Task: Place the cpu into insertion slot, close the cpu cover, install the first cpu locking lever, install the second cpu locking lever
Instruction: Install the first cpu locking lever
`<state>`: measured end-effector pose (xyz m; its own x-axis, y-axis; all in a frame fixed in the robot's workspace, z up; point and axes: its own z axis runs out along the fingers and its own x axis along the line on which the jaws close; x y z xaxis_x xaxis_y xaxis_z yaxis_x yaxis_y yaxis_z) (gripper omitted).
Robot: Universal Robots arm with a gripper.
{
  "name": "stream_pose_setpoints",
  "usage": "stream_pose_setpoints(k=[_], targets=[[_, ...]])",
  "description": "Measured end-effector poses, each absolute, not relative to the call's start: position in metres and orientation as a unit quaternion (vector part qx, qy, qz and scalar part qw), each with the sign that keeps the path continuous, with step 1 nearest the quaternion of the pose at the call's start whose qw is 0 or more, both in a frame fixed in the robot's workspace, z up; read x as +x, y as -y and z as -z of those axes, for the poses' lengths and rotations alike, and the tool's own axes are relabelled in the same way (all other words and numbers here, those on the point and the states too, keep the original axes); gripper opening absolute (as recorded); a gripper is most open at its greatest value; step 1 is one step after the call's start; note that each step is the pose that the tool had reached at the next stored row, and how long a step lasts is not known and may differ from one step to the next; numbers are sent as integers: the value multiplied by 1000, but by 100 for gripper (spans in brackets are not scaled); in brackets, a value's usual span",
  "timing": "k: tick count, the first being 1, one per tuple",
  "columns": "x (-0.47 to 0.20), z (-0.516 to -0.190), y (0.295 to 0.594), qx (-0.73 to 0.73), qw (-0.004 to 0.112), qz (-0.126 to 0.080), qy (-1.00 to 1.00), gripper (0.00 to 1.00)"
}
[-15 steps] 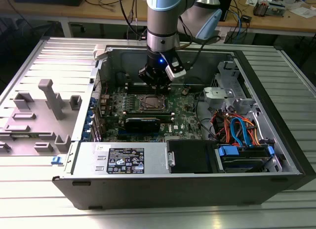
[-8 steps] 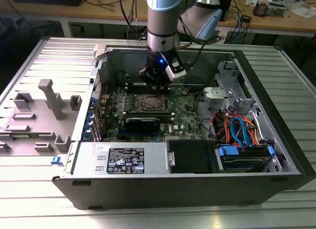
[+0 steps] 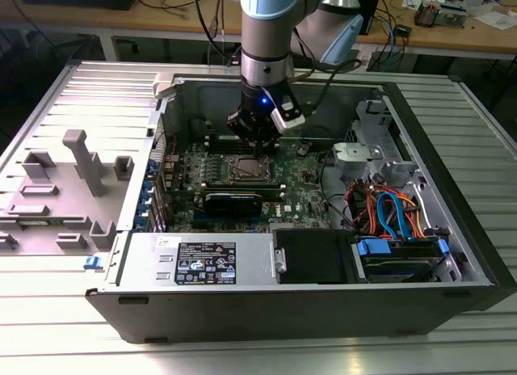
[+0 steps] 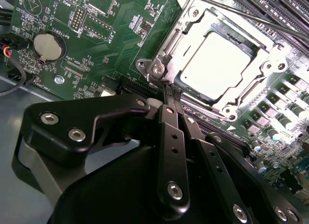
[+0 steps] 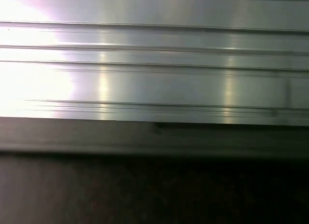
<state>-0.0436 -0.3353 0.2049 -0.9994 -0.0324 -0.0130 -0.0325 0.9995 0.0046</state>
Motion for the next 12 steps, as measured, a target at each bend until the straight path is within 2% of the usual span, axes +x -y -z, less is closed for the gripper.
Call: stream_pose_setpoints(k=[12], targets=[[-43,-203,335,-16,7,-4,-1000,11]])
